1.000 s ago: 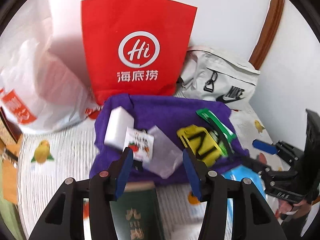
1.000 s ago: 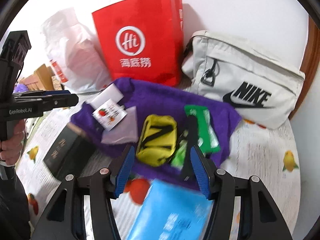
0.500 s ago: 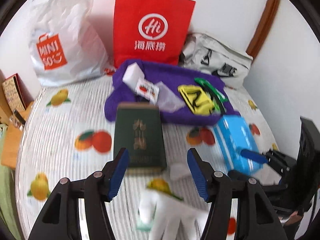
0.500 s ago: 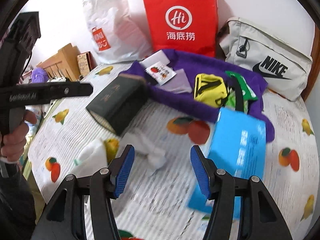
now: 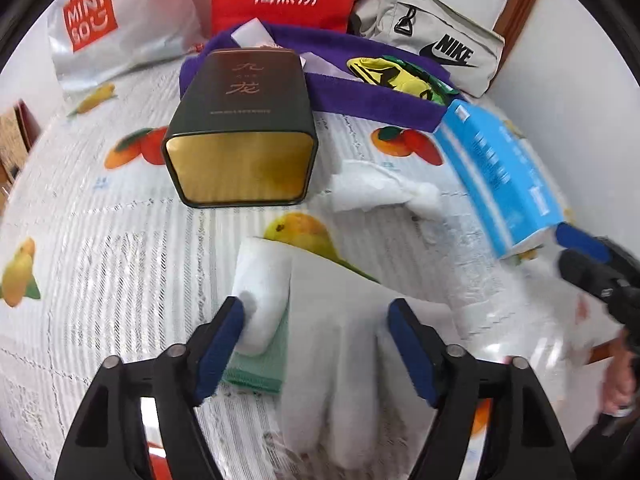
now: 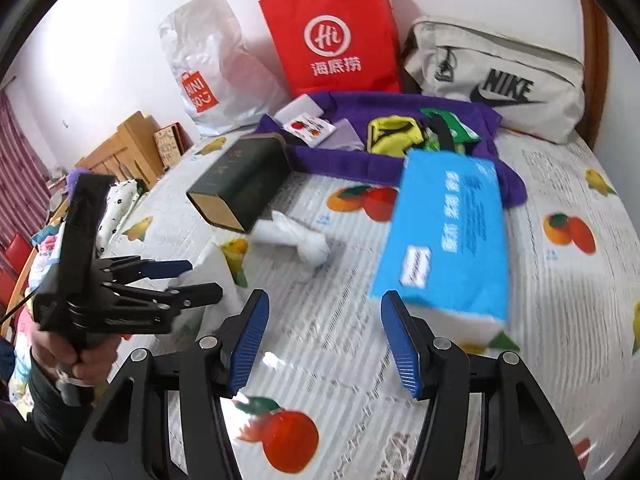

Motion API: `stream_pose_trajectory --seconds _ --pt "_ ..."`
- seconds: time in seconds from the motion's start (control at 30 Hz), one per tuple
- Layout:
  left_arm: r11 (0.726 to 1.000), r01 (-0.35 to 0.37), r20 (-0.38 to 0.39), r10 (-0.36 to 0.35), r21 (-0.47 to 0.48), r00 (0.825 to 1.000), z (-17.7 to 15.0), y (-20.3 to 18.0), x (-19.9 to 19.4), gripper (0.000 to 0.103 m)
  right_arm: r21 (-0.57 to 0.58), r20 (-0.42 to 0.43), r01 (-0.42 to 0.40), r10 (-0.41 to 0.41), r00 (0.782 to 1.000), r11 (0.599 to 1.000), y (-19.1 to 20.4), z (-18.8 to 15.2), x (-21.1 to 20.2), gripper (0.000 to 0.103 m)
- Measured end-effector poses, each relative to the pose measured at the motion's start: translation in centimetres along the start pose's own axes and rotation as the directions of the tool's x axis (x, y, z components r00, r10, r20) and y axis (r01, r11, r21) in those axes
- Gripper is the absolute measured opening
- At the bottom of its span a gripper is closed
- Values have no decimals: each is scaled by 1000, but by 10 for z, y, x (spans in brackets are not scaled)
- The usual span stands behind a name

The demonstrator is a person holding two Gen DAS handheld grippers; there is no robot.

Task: Organize soft objects
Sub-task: 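Move the left tool down to the white glove and grasp it, then grasp the crumpled white wipe with the right tool while the left tool holds the glove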

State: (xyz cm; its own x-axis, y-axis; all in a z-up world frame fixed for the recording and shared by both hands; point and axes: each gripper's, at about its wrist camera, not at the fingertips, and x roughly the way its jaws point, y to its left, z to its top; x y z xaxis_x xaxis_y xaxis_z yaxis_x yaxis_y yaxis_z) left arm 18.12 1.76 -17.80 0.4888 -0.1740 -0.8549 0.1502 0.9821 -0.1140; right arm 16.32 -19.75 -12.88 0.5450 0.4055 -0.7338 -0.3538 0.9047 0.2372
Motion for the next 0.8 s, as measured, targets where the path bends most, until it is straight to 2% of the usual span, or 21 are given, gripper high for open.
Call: stream_pose_trajectory --seconds 0.1,0.17,0.47,0.57,0.63,0.7,0.8 --pt "998 -41 11 41 51 999 -7 -13 6 98 0 2 -2 2 1000 1000 0 -10 -1 58" --pt "994 -79 25 78 73 997 -11 -20 9 102 0 1 -2 2 1000 1000 0 -15 -1 58" --pt "993 -106 113 100 49 989 -21 -22 4 101 1 6 -14 14 1000 1000 2 -29 -2 58" --pt "994 -101 155 93 47 984 -23 -22 -1 76 -2 2 -15 15 1000 1000 4 -33 0 58" --pt "995 -85 168 75 57 983 -24 -22 -4 55 -2 -5 -12 12 1000 1000 7 -35 1 58" --pt "994 -75 177 61 75 982 -25 -21 -7 42 -12 -4 -14 13 1000 1000 12 -35 1 58" --pt "995 -72 177 58 72 983 -24 -14 -11 31 -38 7 -17 17 1000 999 20 -32 2 58"
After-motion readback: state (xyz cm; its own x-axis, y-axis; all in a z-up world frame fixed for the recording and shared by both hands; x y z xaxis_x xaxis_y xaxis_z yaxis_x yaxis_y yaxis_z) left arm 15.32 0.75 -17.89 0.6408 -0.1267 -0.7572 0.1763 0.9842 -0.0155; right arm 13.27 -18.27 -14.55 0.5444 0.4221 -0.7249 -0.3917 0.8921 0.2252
